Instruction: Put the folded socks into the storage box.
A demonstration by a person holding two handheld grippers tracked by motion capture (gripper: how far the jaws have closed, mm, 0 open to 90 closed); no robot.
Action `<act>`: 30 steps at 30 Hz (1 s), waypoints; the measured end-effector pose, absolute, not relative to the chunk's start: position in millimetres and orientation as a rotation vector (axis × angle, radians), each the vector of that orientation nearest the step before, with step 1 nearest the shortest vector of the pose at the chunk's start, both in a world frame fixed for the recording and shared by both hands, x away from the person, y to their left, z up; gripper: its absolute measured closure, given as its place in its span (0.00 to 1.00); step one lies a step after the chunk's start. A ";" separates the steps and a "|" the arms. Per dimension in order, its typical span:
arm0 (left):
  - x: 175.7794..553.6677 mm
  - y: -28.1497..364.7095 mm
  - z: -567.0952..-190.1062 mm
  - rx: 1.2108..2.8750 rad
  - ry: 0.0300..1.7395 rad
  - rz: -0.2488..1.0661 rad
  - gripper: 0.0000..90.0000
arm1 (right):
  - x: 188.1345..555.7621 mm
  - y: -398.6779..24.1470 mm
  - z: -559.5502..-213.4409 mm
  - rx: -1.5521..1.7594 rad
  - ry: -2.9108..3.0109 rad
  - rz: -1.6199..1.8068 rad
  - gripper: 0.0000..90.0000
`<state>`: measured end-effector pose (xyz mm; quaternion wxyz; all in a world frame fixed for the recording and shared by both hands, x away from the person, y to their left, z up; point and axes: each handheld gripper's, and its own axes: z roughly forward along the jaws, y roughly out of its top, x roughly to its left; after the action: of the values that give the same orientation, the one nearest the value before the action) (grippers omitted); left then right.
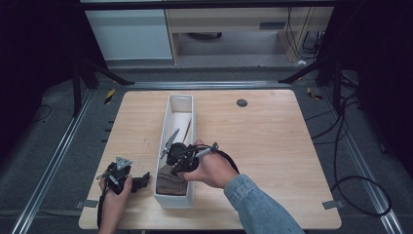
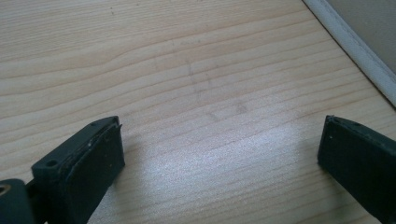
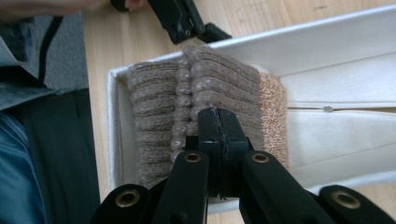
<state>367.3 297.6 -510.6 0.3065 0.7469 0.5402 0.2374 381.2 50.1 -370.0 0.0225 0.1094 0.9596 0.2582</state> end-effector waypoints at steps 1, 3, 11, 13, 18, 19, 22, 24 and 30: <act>367.3 297.6 -510.6 1.975 1.430 0.628 0.00 | 380.4 50.8 -371.9 0.334 2.970 0.789 1.00; 367.4 297.5 -510.6 1.975 1.430 0.628 0.00 | 379.5 51.7 -375.2 0.334 2.973 0.795 1.00; 367.6 297.5 -510.6 1.976 1.430 0.628 0.00 | 376.7 50.9 -384.9 0.340 2.995 0.814 1.00; 367.6 297.5 -510.6 1.976 1.429 0.628 0.00 | 376.2 50.5 -387.4 0.346 2.995 0.816 1.00; 367.6 297.5 -510.6 1.975 1.430 0.628 0.00 | 375.2 50.2 -392.6 0.349 3.001 0.826 1.00; 367.6 297.4 -510.6 1.974 1.431 0.627 0.00 | 375.1 50.0 -393.3 0.352 3.002 0.827 1.00; 367.6 297.4 -510.7 1.974 1.431 0.627 0.00 | 375.0 49.5 -396.6 0.359 3.005 0.833 1.00; 367.6 297.3 -510.7 1.972 1.432 0.628 0.00 | 375.0 49.3 -398.1 0.358 3.007 0.828 1.00; 367.6 297.4 -510.7 1.974 1.431 0.627 0.00 | 374.5 49.3 -400.5 0.358 3.009 0.829 1.00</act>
<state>367.6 297.4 -510.7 0.3070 0.7463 0.5410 0.2369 374.5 49.3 -400.5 0.0001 0.1141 0.9578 0.2637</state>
